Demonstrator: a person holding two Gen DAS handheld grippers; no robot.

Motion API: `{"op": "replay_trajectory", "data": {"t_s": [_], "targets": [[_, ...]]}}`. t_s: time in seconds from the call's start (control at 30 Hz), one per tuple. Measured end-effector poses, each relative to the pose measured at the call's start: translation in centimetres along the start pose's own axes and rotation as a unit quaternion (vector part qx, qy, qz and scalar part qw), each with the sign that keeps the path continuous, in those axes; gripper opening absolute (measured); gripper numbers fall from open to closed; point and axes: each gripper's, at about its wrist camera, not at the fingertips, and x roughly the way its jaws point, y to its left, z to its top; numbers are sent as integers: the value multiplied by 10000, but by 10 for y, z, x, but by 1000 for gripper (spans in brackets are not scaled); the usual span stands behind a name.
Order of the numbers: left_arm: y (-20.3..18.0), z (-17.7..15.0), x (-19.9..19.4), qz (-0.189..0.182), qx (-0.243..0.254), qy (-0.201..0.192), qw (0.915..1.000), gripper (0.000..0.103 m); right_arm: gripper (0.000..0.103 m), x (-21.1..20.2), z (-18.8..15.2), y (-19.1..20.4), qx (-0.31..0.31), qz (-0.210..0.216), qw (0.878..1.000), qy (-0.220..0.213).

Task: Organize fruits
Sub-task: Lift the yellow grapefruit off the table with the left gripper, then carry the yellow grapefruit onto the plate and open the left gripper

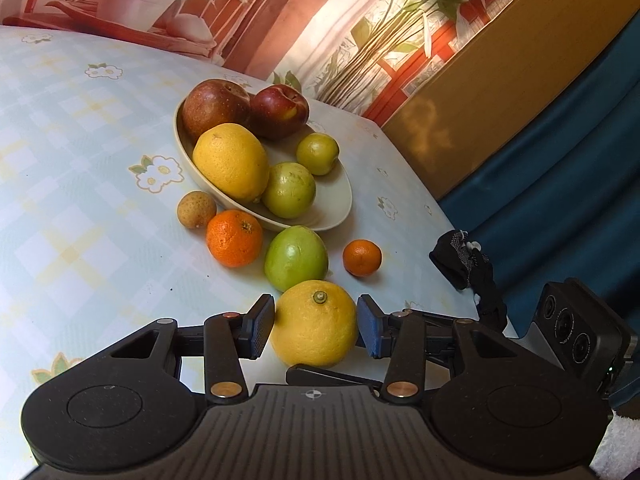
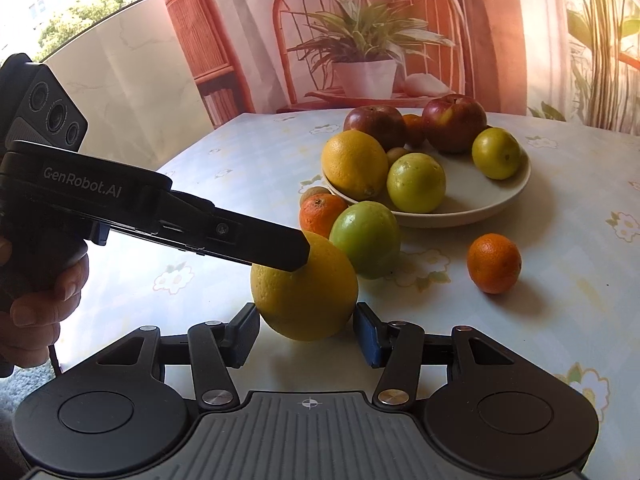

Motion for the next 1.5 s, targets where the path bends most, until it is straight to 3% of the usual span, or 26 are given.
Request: {"op": "replay_trajectory", "data": {"t_s": [0.17, 0.27, 0.4, 1.0, 1.5], "targets": [[-10, 4, 14, -10, 13, 102, 9999, 47, 48, -11, -4, -12, 162, -24, 9999, 2], [-13, 7, 21, 81, -6, 81, 9999, 47, 54, -16, -5, -7, -185, -280, 9993, -161], [-20, 9, 26, 150, 87, 88, 9998, 47, 54, -14, -3, -1, -597, -421, 9971, -197], [-16, 0, 17, 60, 1, 29, 10000, 47, 50, -14, -9, -6, -502, -161, 9981, -329], [-28, 8, 12, 21, 63, 7, 10000, 47, 50, -25, -1, -4, -539, -226, 9976, -379]]}}
